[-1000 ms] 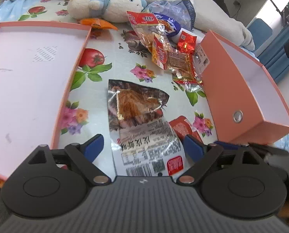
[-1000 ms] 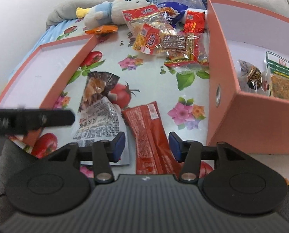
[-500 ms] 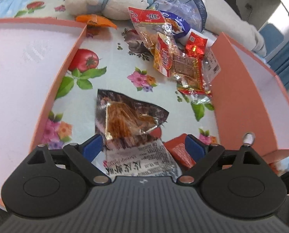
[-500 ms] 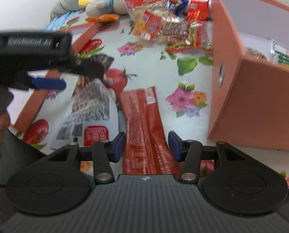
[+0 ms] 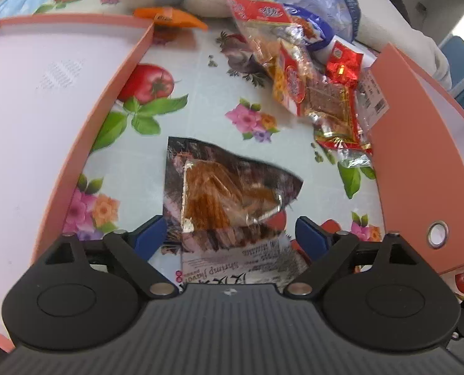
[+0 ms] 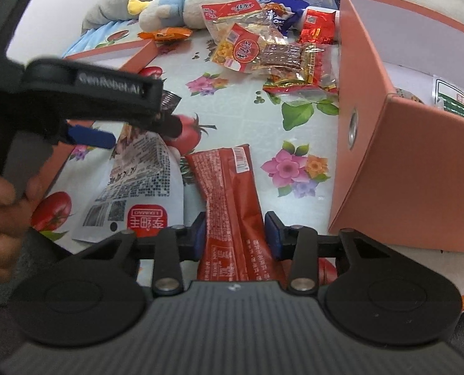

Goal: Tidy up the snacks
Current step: 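Lift the white shrimp packet with the left gripper while the right gripper lifts the red strip packet, then carry both packets over the deep orange box and open both grippers inside it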

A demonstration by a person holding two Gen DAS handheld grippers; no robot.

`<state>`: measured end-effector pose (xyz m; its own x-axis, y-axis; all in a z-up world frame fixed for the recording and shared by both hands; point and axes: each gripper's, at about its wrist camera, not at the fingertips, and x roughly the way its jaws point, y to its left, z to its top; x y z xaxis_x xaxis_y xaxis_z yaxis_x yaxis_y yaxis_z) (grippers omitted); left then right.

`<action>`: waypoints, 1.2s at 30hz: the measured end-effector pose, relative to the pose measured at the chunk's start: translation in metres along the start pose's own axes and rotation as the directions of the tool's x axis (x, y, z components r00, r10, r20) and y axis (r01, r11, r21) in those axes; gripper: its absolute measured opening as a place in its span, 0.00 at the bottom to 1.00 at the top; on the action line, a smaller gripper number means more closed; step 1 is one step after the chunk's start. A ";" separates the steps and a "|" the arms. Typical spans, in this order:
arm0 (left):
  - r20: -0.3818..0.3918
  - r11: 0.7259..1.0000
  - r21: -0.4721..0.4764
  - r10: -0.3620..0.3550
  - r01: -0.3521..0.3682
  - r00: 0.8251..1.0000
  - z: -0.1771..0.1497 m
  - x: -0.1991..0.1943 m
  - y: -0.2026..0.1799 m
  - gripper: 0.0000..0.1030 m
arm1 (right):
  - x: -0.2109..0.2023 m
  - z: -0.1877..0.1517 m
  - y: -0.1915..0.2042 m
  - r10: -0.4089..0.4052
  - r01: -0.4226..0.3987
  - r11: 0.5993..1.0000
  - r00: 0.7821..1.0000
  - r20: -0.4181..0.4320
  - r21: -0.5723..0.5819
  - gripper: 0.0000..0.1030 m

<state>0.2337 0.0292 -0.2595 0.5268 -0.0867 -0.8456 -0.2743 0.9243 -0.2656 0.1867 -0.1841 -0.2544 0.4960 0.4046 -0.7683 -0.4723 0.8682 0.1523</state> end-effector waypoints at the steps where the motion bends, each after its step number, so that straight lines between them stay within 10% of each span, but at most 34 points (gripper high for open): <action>1: 0.012 1.000 0.009 -0.003 0.003 1.000 -0.001 -0.001 -0.001 0.84 | -0.001 0.000 -0.001 0.000 0.000 1.000 1.000 0.000 0.005 0.40; 11: 0.006 0.996 0.087 -0.017 0.016 1.000 -0.004 -0.002 -0.012 0.63 | -0.004 0.002 -0.003 -0.009 0.008 1.000 1.000 0.004 0.030 0.38; 36: 0.054 0.994 0.100 -0.045 0.039 0.998 0.017 -0.077 -0.015 0.59 | -0.054 0.037 -0.002 0.039 -0.049 0.995 0.993 0.113 0.082 0.38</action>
<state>0.2113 0.0285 -0.1825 0.5813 -0.1079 -0.8065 -0.1716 0.9526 -0.2511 0.1877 -0.1967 -0.1906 0.5560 0.4681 -0.6868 -0.4346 0.8681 0.2399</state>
